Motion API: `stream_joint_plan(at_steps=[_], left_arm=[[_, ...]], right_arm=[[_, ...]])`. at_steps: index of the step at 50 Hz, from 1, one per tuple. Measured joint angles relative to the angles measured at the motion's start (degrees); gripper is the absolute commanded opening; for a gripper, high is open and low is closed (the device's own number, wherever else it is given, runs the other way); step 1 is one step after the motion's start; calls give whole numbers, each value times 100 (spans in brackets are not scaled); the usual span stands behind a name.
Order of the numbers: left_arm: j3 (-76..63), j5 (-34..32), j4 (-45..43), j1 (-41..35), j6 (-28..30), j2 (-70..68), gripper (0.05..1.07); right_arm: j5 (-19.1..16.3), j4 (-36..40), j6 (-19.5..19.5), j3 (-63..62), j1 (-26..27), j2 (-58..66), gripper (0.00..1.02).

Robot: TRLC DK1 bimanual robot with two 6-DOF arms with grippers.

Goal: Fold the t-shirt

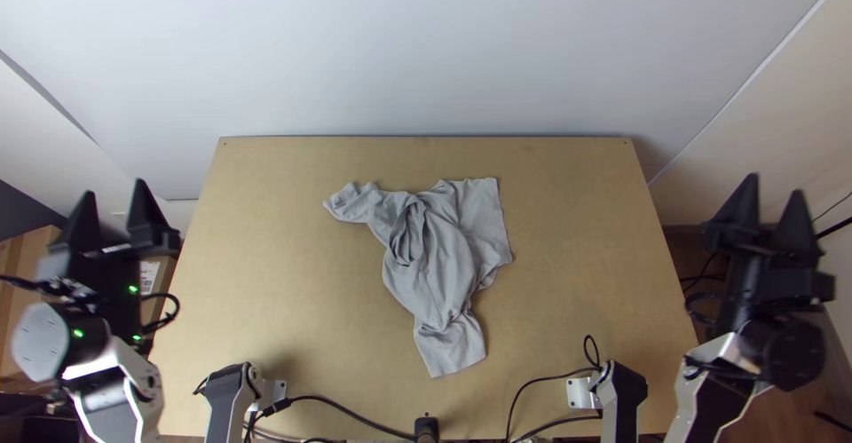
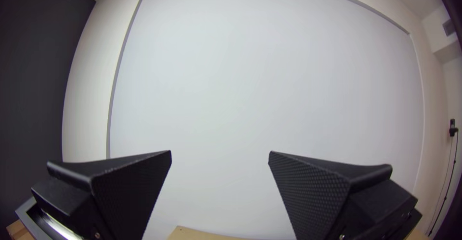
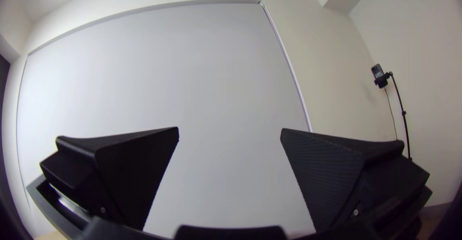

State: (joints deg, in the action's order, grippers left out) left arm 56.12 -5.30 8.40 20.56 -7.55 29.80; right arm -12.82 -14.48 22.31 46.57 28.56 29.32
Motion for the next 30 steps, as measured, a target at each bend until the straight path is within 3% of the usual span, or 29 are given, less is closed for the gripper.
stream_joint_plan(at_steps=[10,30], left_arm=[[2044,-2,662,-138,-199,1274,102],[5198,-2,2420,-262,-428,3062,102]], right_arm=[[-2,240,-4,1530,-4,1005,98],[17,2618,-101,4046,-225,2771,98]])
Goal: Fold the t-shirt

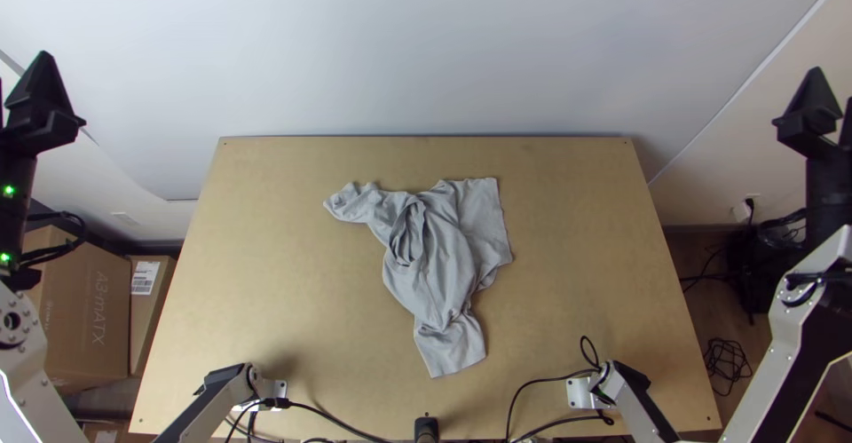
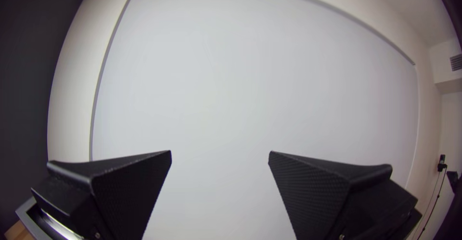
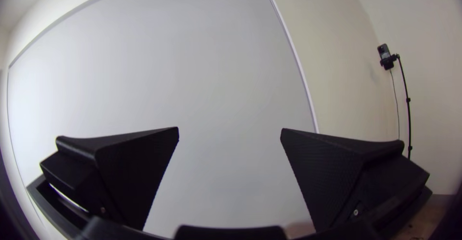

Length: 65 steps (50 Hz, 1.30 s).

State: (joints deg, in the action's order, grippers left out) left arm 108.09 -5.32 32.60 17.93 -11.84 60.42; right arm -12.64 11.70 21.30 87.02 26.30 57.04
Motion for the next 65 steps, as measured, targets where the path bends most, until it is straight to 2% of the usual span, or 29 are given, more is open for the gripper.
stream_joint_plan(at_steps=[17,25,30,36,49,65], left_arm=[[278,-20,2608,140,-302,798,102],[-188,-63,3213,321,-341,772,102],[-684,-68,3401,398,-341,656,102],[-1438,-68,3425,409,-341,417,102],[-3283,-328,3373,367,-339,-444,102],[-3906,-354,3237,409,-317,-975,102]], right_arm=[[2,2306,-251,422,-1134,557,98],[0,3724,-223,420,-1714,1054,98],[2,4282,-98,269,-2031,1320,98],[4,4452,83,-170,-2389,1381,98],[2,4472,330,-822,-3602,1379,97],[2,4686,492,-1502,-5753,1335,97]])
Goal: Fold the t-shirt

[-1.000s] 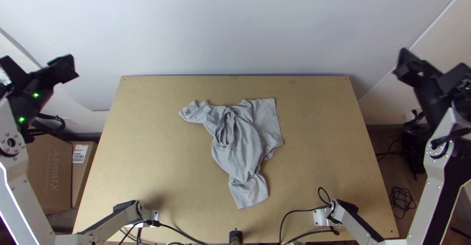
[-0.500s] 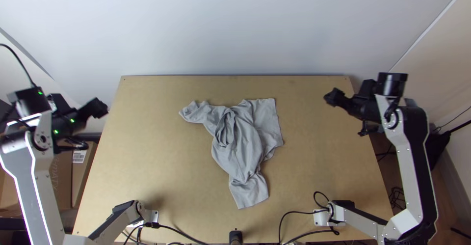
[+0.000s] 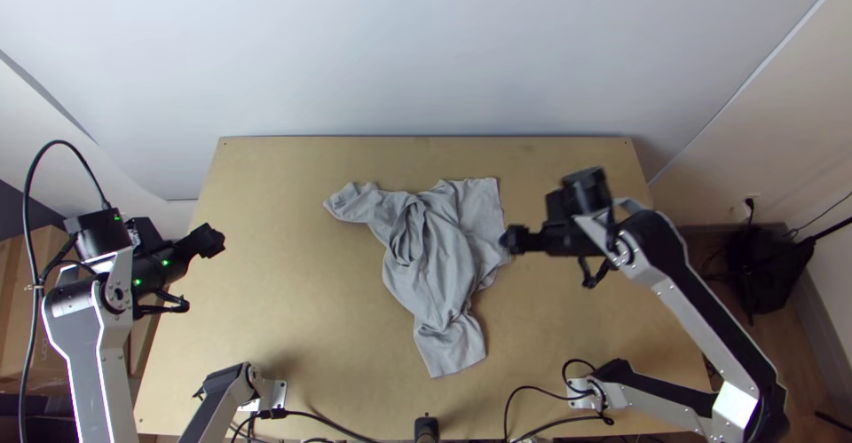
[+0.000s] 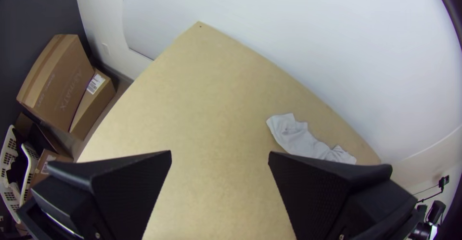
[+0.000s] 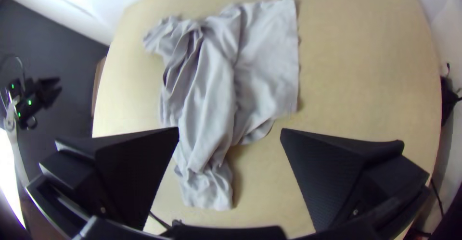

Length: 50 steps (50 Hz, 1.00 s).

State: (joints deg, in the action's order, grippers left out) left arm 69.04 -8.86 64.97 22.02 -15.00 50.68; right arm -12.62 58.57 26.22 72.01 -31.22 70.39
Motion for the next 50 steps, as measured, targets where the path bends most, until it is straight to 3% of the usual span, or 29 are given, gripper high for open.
stream_joint_plan(at_steps=[8,22,45,48,50], left_arm=[[-203,-11,-315,114,2,-295,102],[-518,-11,-444,232,2,-597,102],[-680,-11,-448,466,2,-824,102],[-680,-11,-448,474,4,-833,102],[-680,-11,-448,474,2,-833,102]], right_arm=[[-4,549,170,-188,-1064,83,95],[0,623,411,-330,-2090,708,89],[-468,166,485,90,-2813,2684,89],[-511,155,487,304,-2837,2940,82],[-546,116,485,463,-2841,3136,70]])
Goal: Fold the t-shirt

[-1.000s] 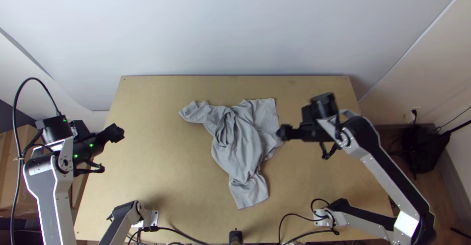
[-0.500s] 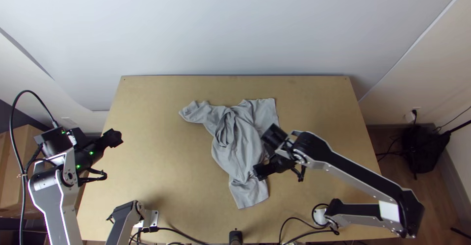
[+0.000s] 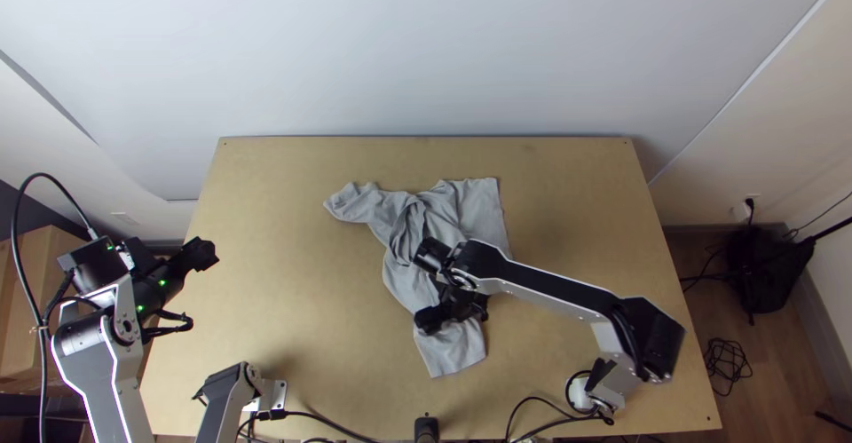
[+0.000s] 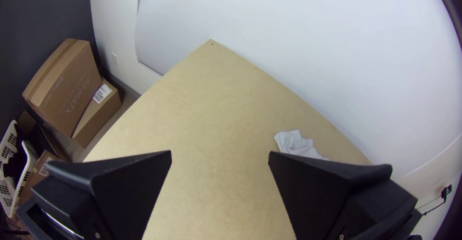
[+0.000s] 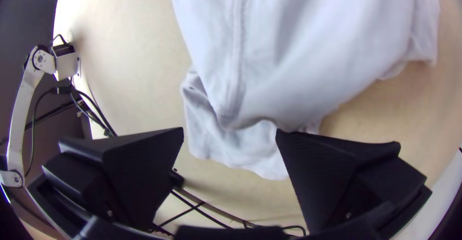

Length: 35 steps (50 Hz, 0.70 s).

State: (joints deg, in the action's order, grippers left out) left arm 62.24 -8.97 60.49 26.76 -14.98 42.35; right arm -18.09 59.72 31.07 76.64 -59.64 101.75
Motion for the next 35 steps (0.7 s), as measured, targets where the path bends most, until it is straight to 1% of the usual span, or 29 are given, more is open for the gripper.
stream_joint_plan(at_steps=[2,3,5,6,9,11,17,22,26,35], left_arm=[[0,0,0,2,0,0,102],[0,0,0,9,0,0,102],[0,0,0,37,0,2,102],[0,0,0,48,0,2,102],[0,0,7,63,2,4,102],[0,0,15,61,7,7,102],[0,0,52,-63,63,7,102],[0,-13,52,-212,66,7,102],[0,-164,48,-391,68,7,102],[20,-551,7,-1043,66,0,102]], right_arm=[[-17,-109,0,114,2,164,50],[-31,-168,0,151,2,232,37],[-37,-389,0,188,2,339,6],[-42,-485,-2,197,4,378,1],[-39,-837,-9,205,22,463,2],[-42,-942,-20,227,39,503,2],[-39,-979,-24,413,105,511,2],[-39,-1025,-22,968,210,505,2],[-20,-1178,-22,1591,332,505,2],[442,-1373,-20,2876,667,603,2]])
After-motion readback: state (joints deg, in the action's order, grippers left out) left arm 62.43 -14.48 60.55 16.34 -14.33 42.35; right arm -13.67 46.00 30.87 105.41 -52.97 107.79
